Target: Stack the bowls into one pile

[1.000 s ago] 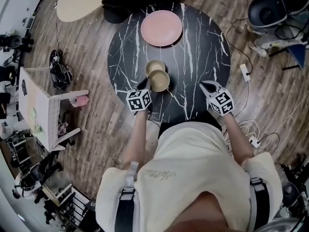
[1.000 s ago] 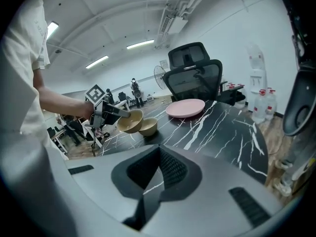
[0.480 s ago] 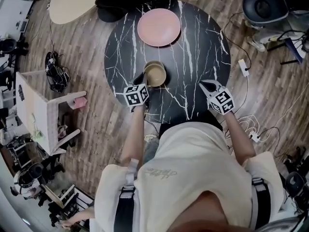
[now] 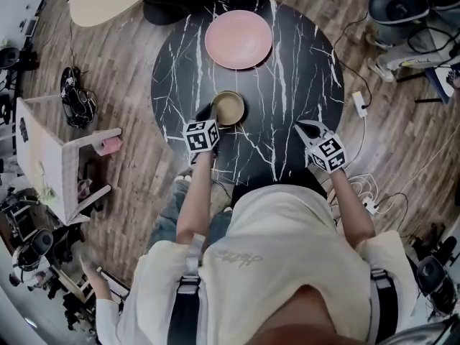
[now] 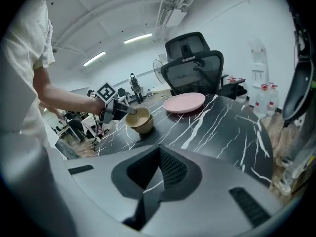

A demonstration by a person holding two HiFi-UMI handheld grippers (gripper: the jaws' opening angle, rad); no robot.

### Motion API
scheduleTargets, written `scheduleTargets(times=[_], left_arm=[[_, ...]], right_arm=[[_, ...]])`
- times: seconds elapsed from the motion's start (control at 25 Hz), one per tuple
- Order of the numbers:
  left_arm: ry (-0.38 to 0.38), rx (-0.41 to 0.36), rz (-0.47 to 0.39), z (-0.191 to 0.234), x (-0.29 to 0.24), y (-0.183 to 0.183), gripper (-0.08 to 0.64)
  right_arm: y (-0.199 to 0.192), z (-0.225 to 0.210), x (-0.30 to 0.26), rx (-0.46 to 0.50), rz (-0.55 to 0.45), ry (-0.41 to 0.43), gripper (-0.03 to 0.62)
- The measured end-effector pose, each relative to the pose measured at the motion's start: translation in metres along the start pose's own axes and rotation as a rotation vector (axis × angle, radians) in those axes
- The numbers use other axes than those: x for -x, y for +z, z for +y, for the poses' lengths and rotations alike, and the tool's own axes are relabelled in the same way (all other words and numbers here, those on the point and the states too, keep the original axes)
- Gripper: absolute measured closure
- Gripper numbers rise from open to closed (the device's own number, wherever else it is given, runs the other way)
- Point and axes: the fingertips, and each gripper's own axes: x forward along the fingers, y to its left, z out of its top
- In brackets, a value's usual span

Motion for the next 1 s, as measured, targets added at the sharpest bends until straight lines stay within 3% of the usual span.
scheduleTargets(times=[0.52, 1.0], left_arm=[[0.063, -0.011, 0.013, 0.007, -0.009, -0.004, 0.523], [0.133, 0.016, -0.067, 0.007, 0.024, -0.001, 0.523]], right_arm=[[0.005, -0.009, -0.006, 0.005, -0.002, 0.018, 0.588], [0.008, -0.003, -0.004, 0.060, -0.010, 0.057, 0.588]])
